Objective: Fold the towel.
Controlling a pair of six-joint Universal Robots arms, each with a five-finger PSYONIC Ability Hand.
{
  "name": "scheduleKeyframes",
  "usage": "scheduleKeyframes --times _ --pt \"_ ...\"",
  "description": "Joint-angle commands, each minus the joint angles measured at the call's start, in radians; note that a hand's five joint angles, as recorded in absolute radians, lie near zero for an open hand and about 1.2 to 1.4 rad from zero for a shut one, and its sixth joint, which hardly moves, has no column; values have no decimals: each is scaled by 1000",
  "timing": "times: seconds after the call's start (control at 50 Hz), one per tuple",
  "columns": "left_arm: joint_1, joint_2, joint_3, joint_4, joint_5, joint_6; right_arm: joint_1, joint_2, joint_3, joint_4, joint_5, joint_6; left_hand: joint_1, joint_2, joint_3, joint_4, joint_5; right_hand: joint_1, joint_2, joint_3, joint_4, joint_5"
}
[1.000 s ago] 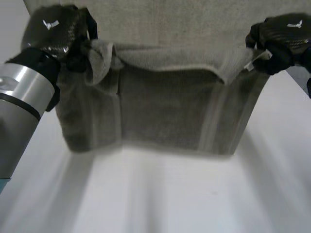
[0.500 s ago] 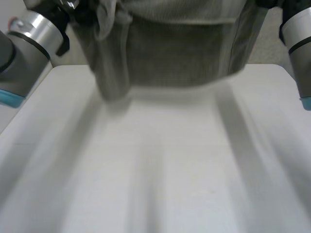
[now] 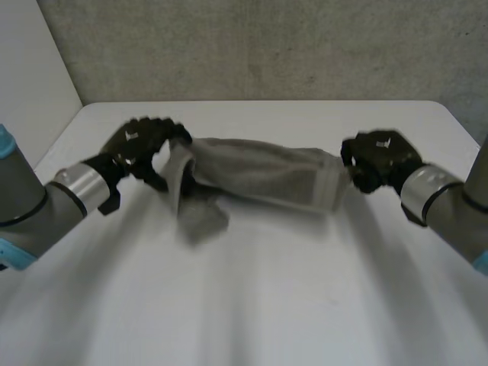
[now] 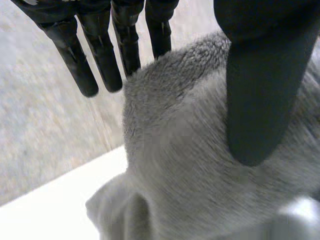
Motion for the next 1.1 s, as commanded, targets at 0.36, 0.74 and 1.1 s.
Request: scheduleKeyframes --times 0.36,0.74,1.1 --pt "-144 149 -19 -222 -286 78 -29 -74 164 -136 142 -2 -172 -176 -177 -176 -173 83 78 59 66 58" --pt "-400 76 -117 -103 -659 -83 -62 -77 190 -138 156 -2 -172 -176 -177 -176 -173 83 78 59 66 58" --pt "-429 -61 -100 -87 -731 -76 -68 -73 195 -147 156 -3 -169 -173 -174 -173 -170 83 78 59 66 58"
